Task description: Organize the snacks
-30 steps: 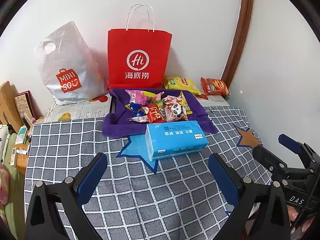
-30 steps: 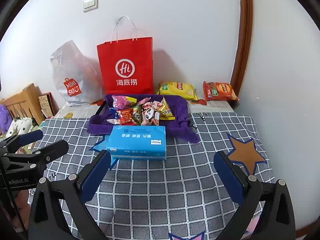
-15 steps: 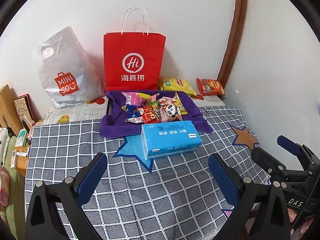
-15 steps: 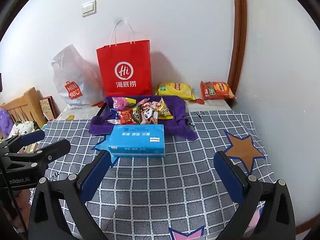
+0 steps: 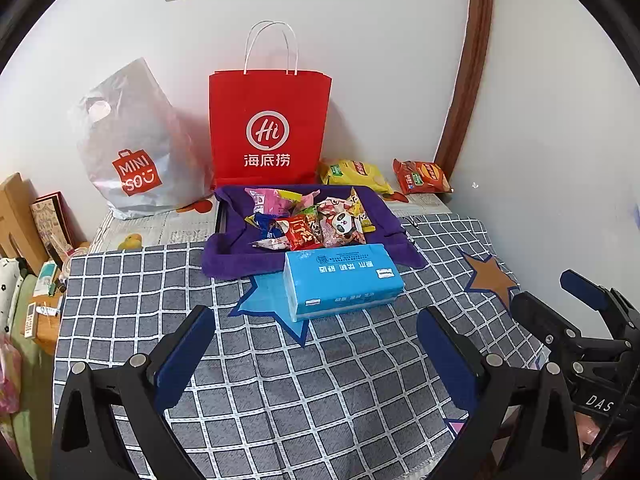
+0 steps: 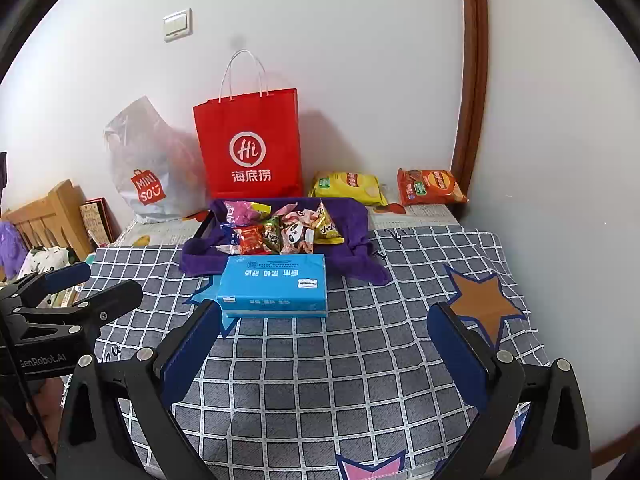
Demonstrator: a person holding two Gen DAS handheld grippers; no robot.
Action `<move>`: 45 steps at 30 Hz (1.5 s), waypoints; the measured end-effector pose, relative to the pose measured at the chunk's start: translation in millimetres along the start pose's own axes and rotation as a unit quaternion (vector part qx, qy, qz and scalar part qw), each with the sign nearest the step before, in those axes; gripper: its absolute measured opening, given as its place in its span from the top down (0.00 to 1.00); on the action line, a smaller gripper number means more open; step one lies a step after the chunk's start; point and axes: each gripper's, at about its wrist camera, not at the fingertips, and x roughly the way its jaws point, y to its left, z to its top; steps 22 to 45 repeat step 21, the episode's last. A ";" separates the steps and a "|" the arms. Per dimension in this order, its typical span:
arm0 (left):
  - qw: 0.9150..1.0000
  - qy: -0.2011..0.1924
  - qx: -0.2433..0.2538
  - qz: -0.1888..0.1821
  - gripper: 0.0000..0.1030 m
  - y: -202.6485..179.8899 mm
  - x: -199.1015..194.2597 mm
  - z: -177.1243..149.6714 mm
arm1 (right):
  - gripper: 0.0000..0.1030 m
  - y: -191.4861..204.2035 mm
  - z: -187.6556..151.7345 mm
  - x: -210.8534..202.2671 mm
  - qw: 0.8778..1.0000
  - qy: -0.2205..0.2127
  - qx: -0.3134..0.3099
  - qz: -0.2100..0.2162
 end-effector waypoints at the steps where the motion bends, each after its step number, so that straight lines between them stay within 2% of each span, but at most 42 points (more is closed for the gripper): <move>1: 1.000 0.000 0.000 0.000 0.01 0.0 -0.1 -0.1 | 0.02 -0.2 0.0 -0.2 1.000 0.000 0.000 0.000; 45: 1.000 -0.005 0.001 0.004 0.01 -0.2 -2.9 -0.8 | 0.02 1.7 0.0 -4.5 1.000 -0.005 0.001 0.003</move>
